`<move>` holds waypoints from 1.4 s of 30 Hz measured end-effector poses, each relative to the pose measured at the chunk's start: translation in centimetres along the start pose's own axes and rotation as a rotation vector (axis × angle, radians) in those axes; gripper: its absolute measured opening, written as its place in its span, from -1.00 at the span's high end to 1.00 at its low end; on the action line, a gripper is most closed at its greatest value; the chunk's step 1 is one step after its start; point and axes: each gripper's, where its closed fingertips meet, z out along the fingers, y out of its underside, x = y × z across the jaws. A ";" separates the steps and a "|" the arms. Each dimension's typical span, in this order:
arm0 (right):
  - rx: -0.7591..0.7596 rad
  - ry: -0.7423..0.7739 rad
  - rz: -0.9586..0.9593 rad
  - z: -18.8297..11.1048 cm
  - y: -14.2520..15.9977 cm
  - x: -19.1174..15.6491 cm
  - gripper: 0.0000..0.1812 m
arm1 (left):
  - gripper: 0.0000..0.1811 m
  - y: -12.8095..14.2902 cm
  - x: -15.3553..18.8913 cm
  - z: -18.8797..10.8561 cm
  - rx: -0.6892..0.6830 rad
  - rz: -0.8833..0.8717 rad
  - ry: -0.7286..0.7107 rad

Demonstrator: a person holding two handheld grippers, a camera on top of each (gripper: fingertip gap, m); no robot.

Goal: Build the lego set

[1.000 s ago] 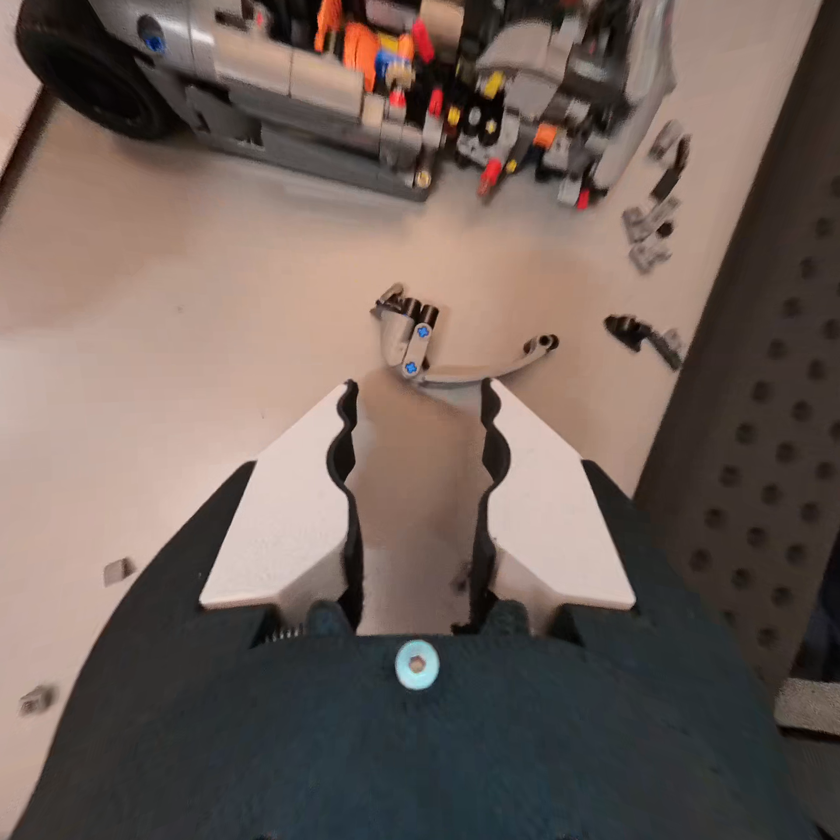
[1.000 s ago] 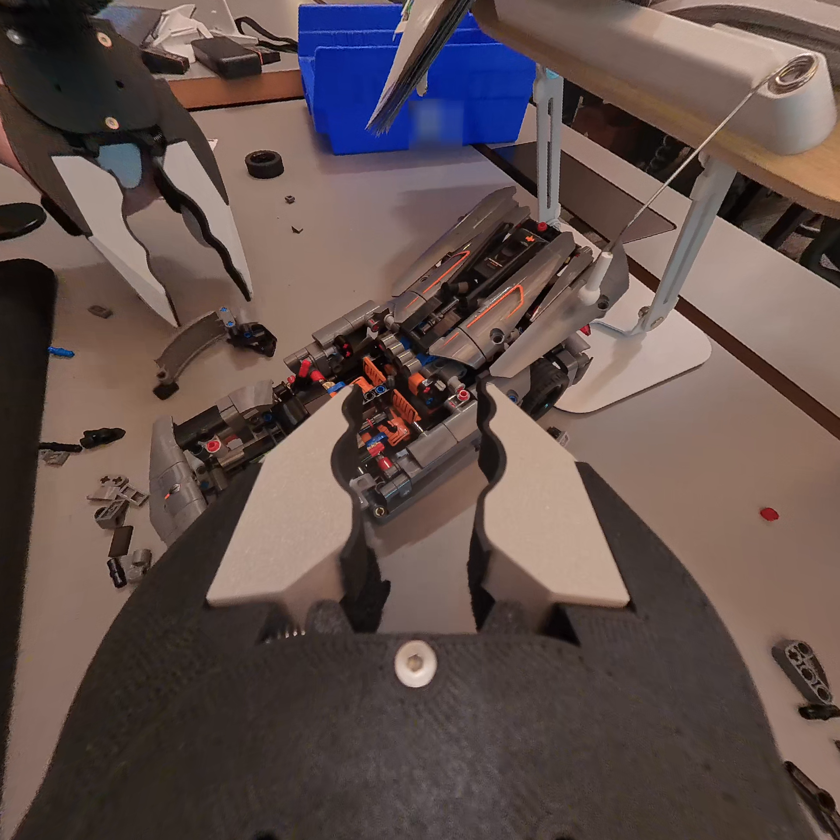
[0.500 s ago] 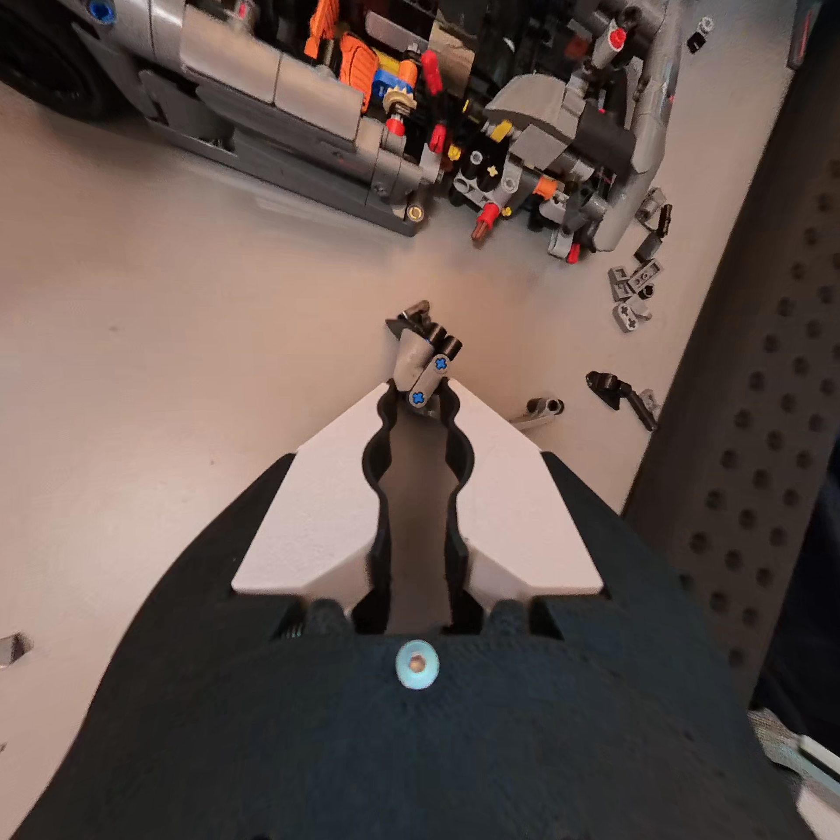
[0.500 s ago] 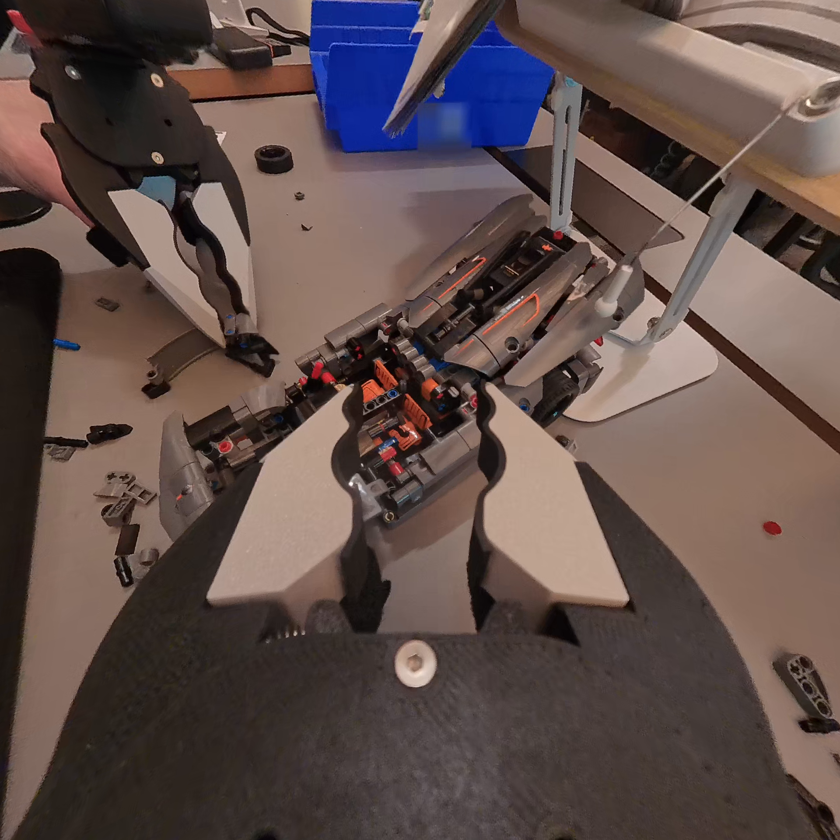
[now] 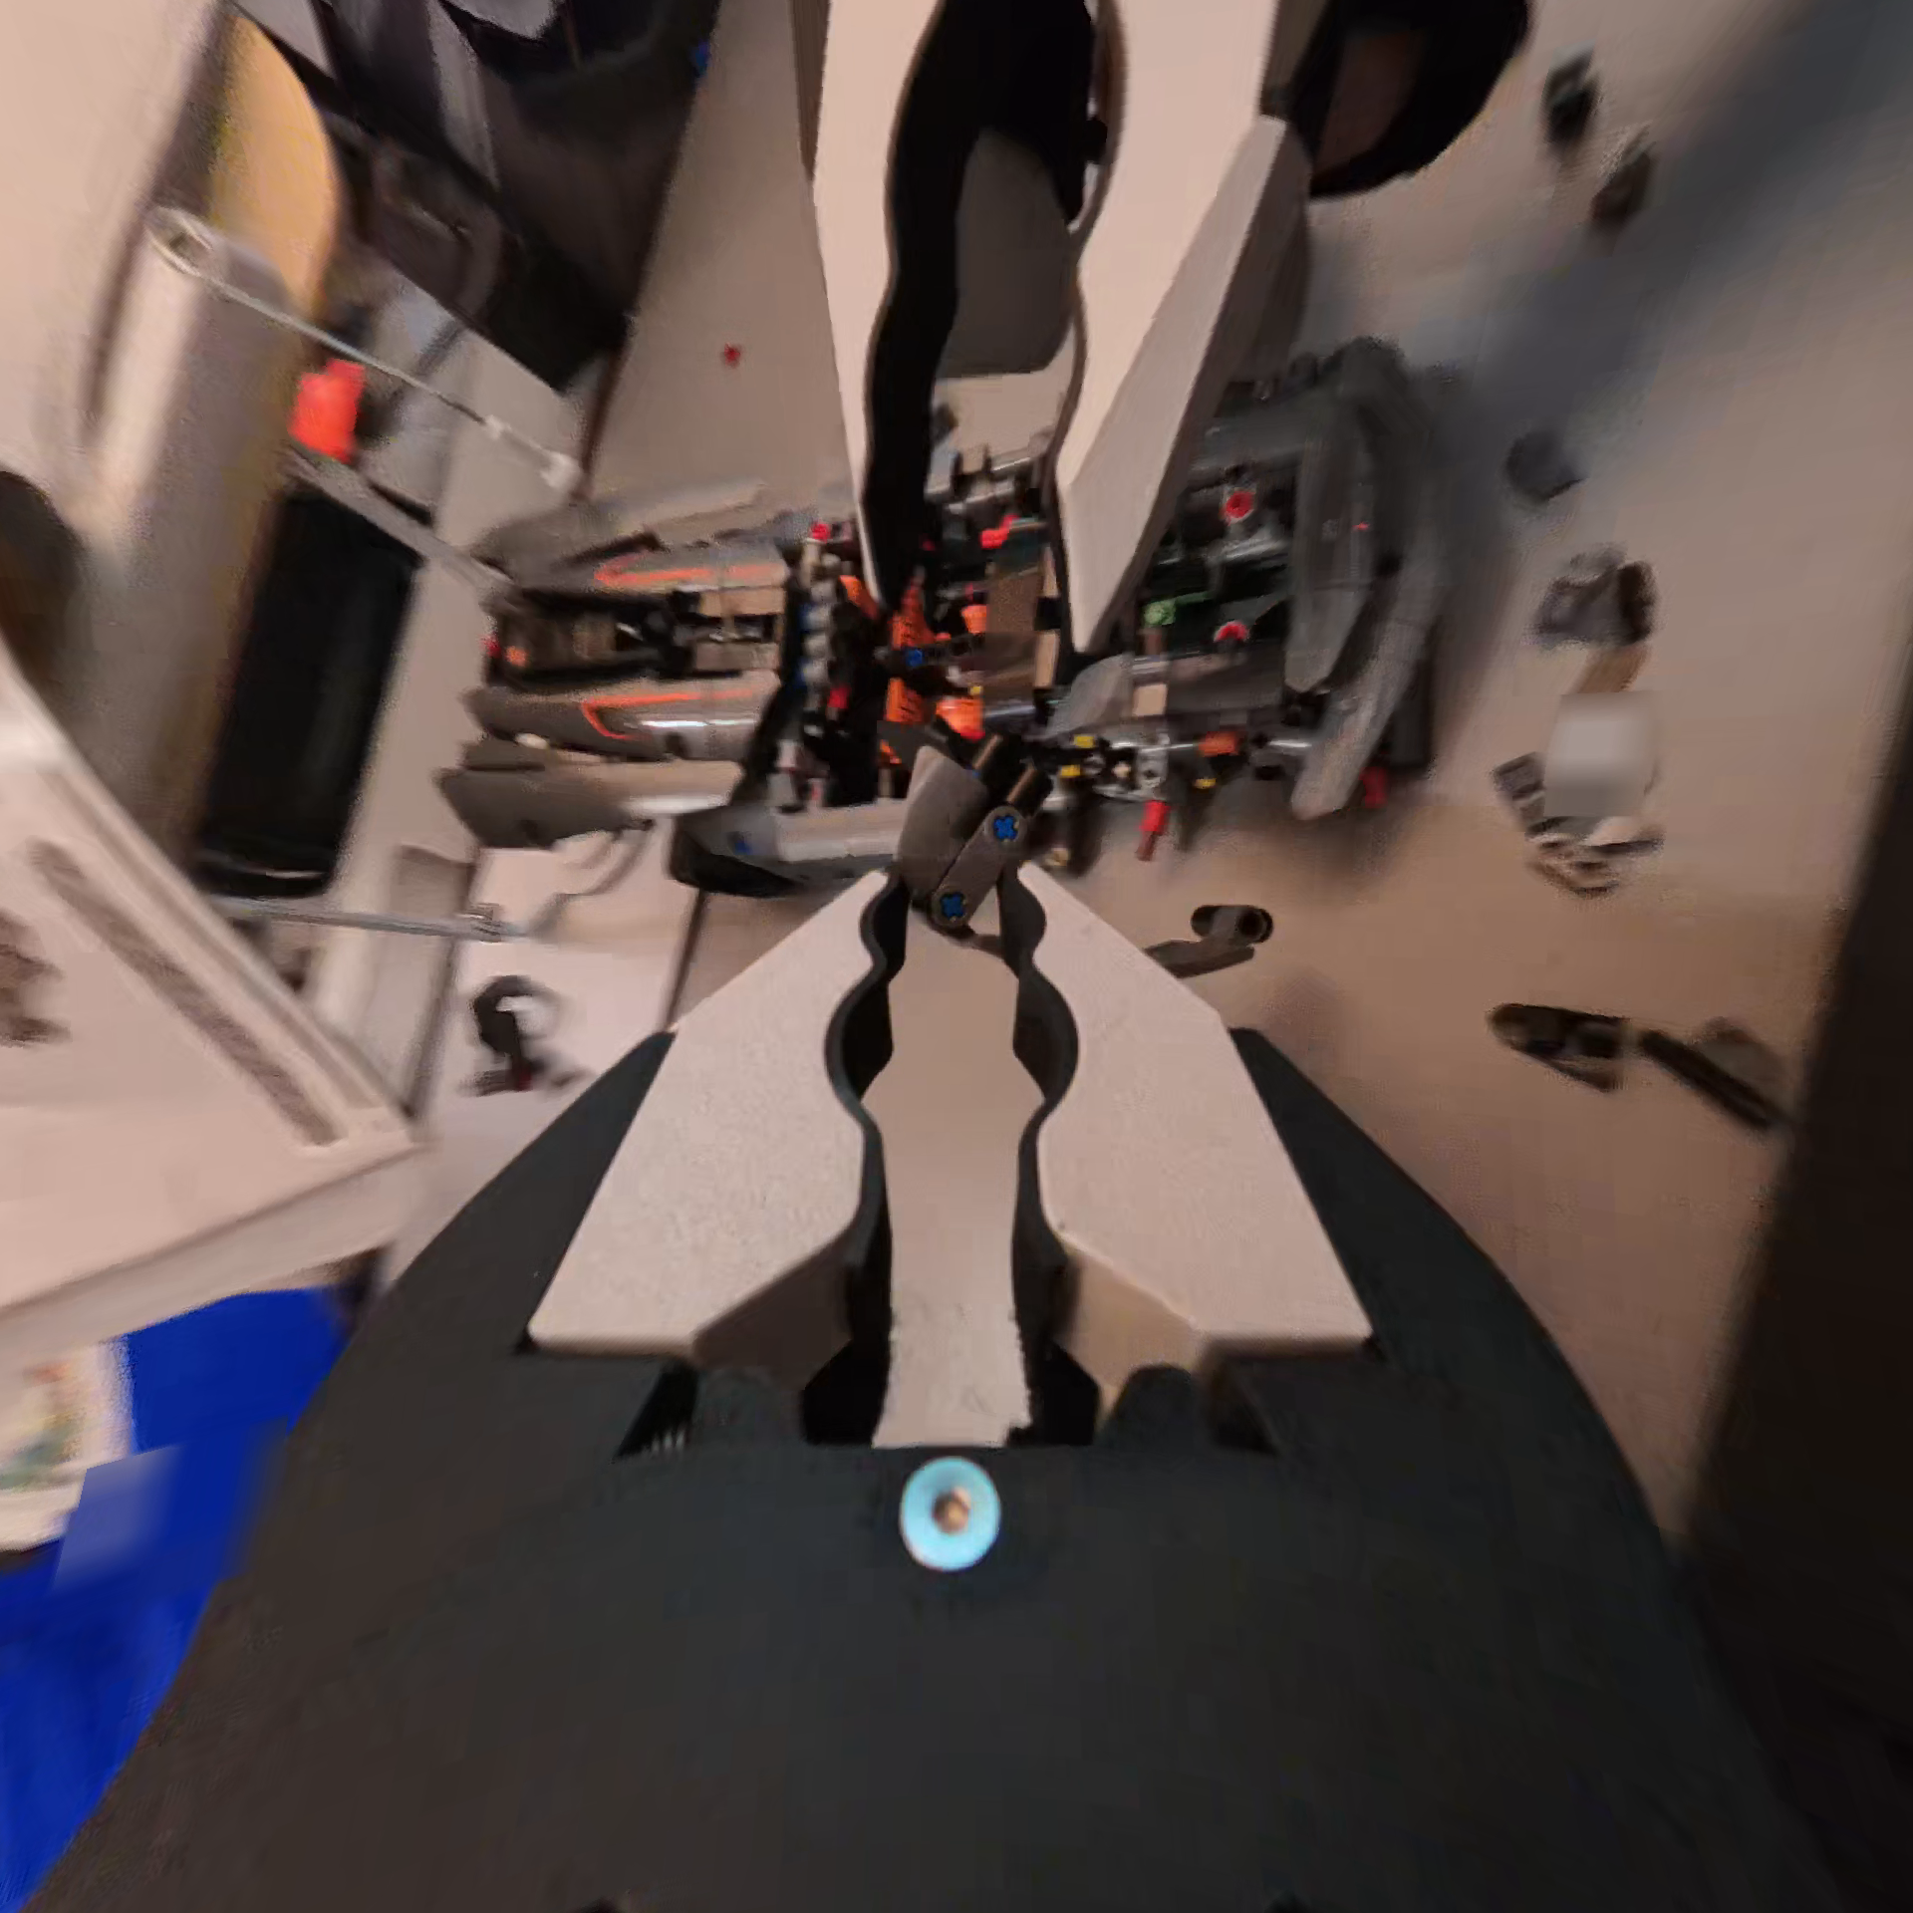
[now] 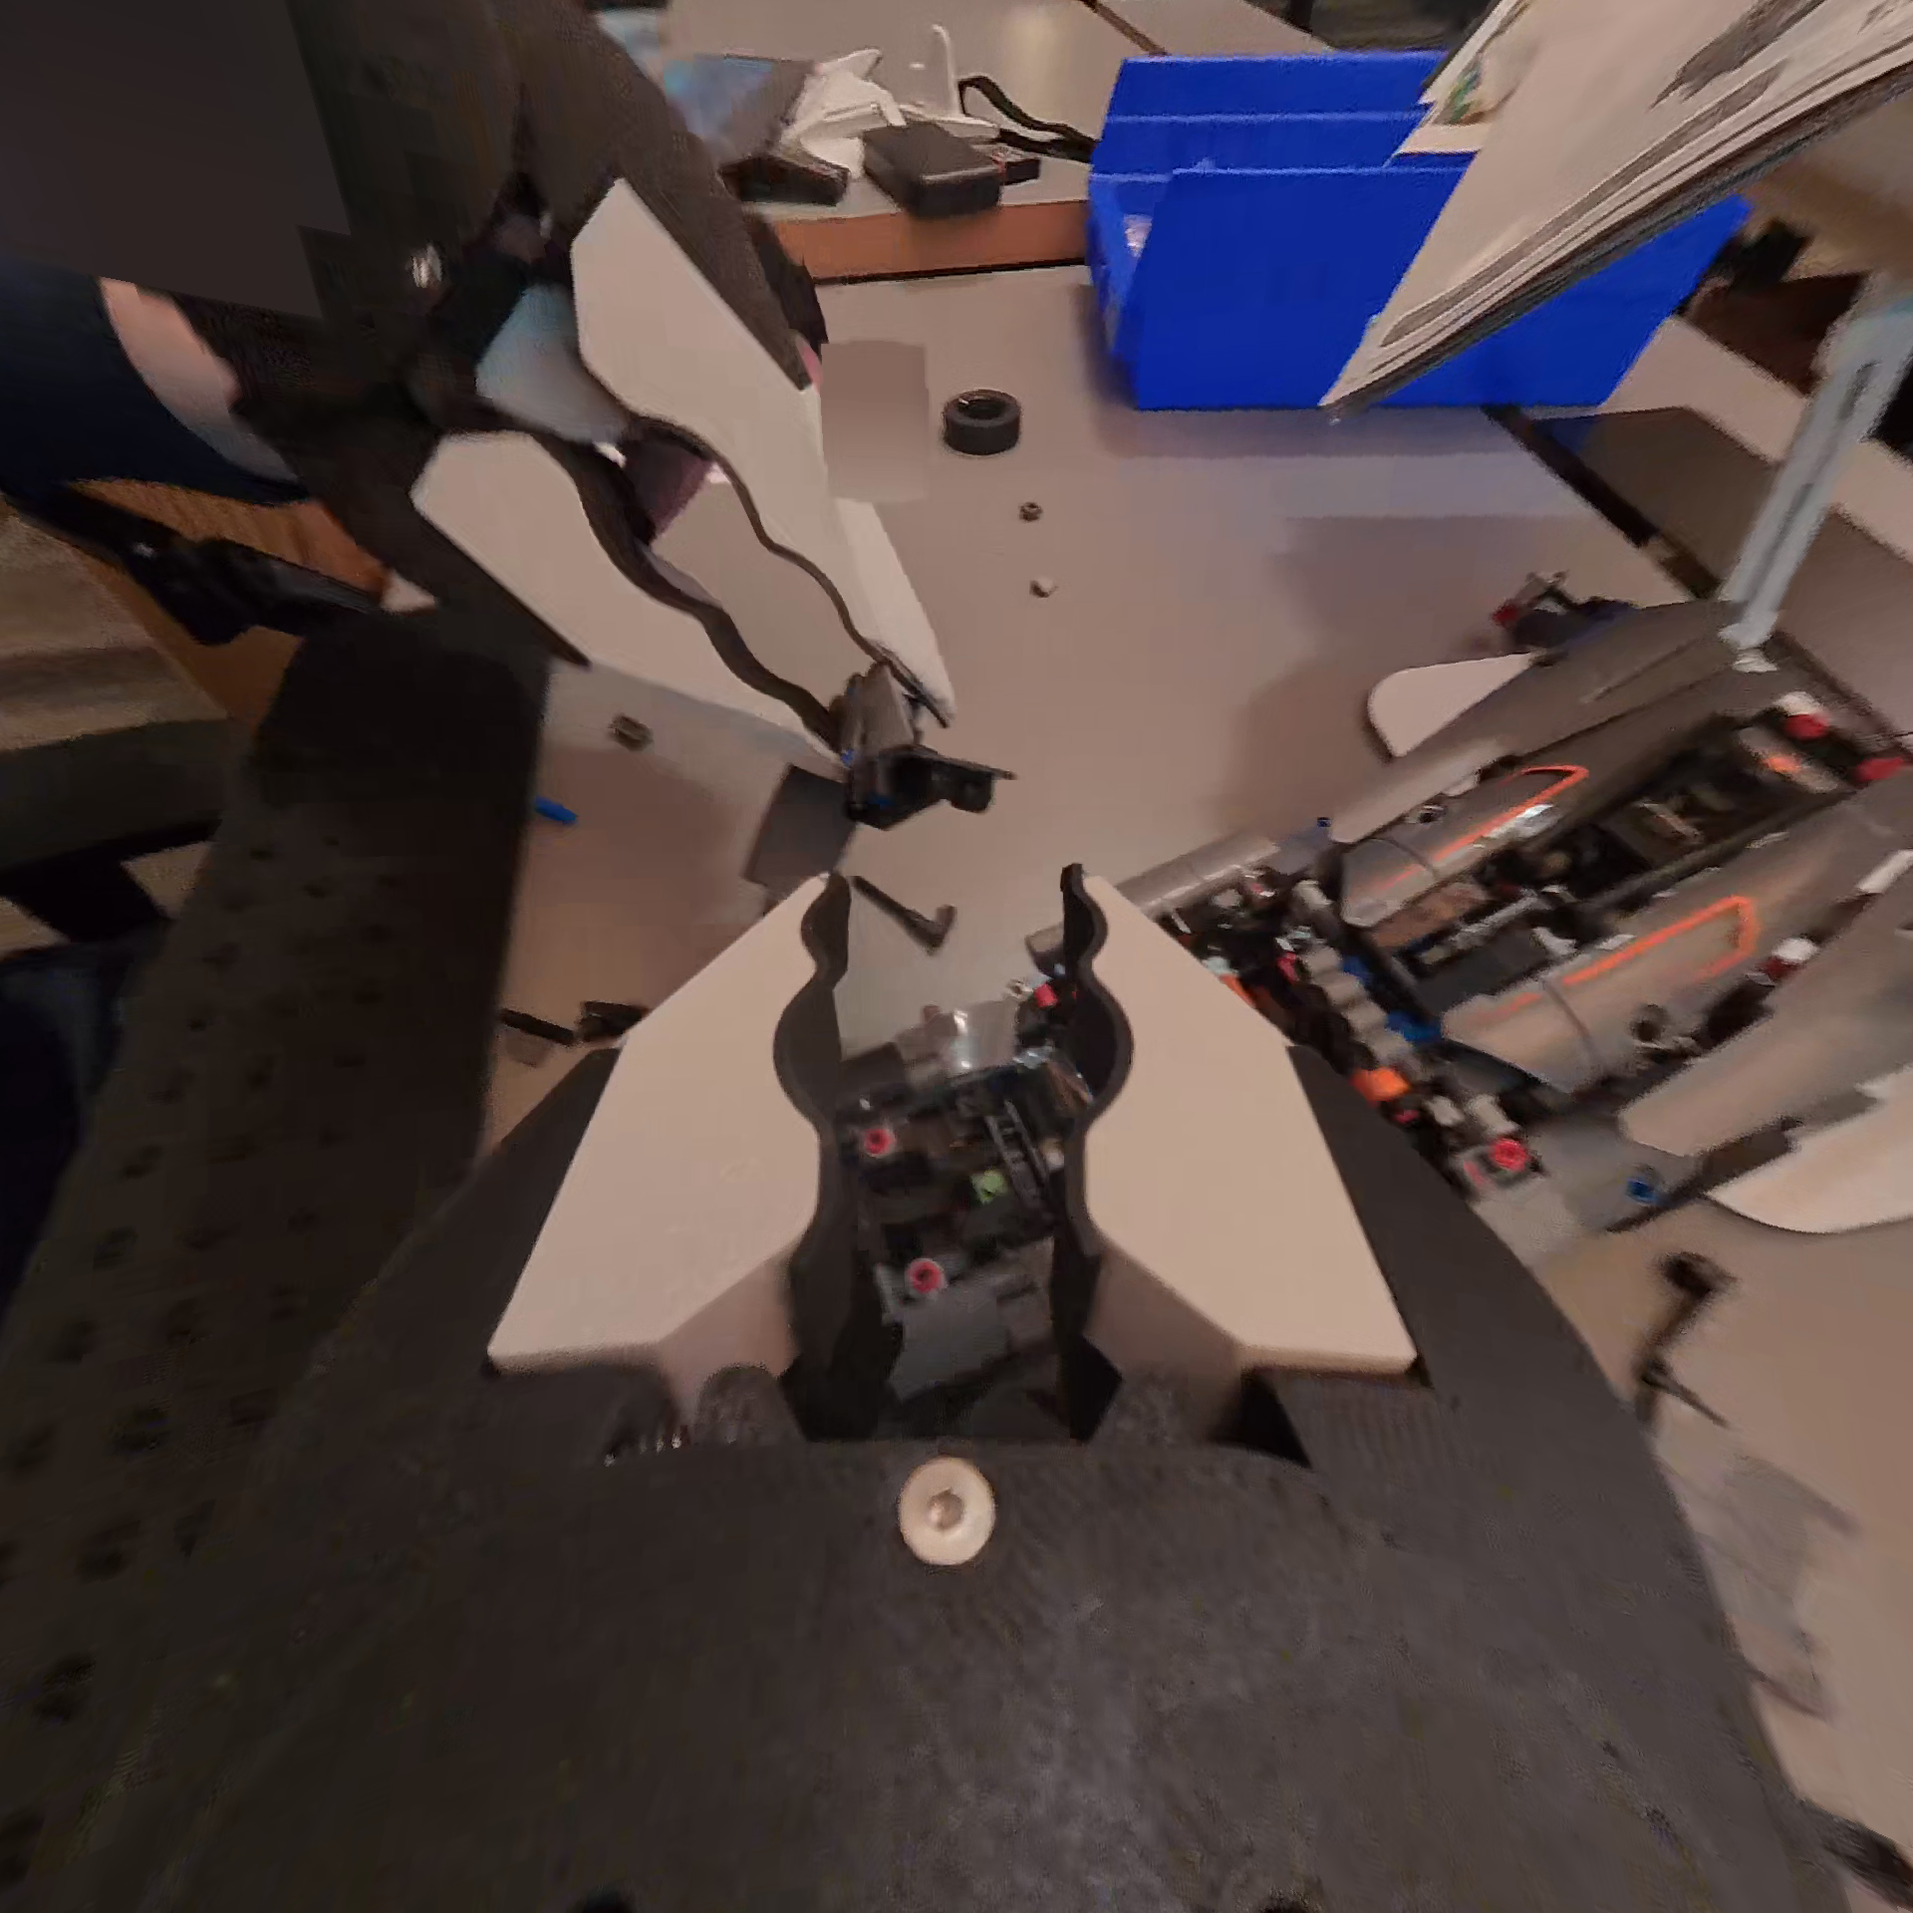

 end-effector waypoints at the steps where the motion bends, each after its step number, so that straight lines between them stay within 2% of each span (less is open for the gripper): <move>1: 0.012 -0.033 0.031 0.1 -0.2 -0.5 0.56 | 0.83 -0.4 -0.1 0.0 -0.018 0.067 -0.061; 5: 0.056 -0.125 0.127 0.3 -0.8 -1.6 0.53 | 0.84 -2.5 0.7 -0.1 -0.019 0.251 -0.163; 8: 0.064 -0.156 0.142 0.3 -0.9 -2.1 0.72 | 0.84 -2.8 0.3 0.0 -0.044 0.314 -0.231; 13: 0.092 -0.183 0.124 -0.1 -1.2 -2.3 0.74 | 0.84 -3.2 -0.1 -0.4 -0.026 0.336 -0.265; 17: 0.099 -0.201 0.101 -0.3 -1.2 -2.5 0.74 | 0.83 -3.2 0.2 -0.4 0.007 0.308 -0.225; 23: 0.153 -0.174 0.052 -1.0 -2.0 -2.1 0.75 | 0.55 -2.8 -0.2 -0.6 0.076 0.038 -0.071; 30: 0.235 -0.254 0.083 -1.9 -3.2 -2.9 0.75 | 0.58 -3.1 2.2 0.1 0.192 -0.214 0.228; 33: 0.272 -0.305 0.120 -2.5 -3.7 -3.1 0.75 | 0.61 -4.3 2.6 -0.9 0.291 -0.292 0.329; 38: 0.349 -0.461 0.203 -3.8 -4.7 -4.1 0.76 | 0.54 -6.2 3.3 -2.5 0.426 -0.433 0.527; 42: 0.389 -0.545 0.206 -4.6 -5.3 -5.1 0.76 | 0.53 -7.4 4.2 -3.1 0.473 -0.472 0.622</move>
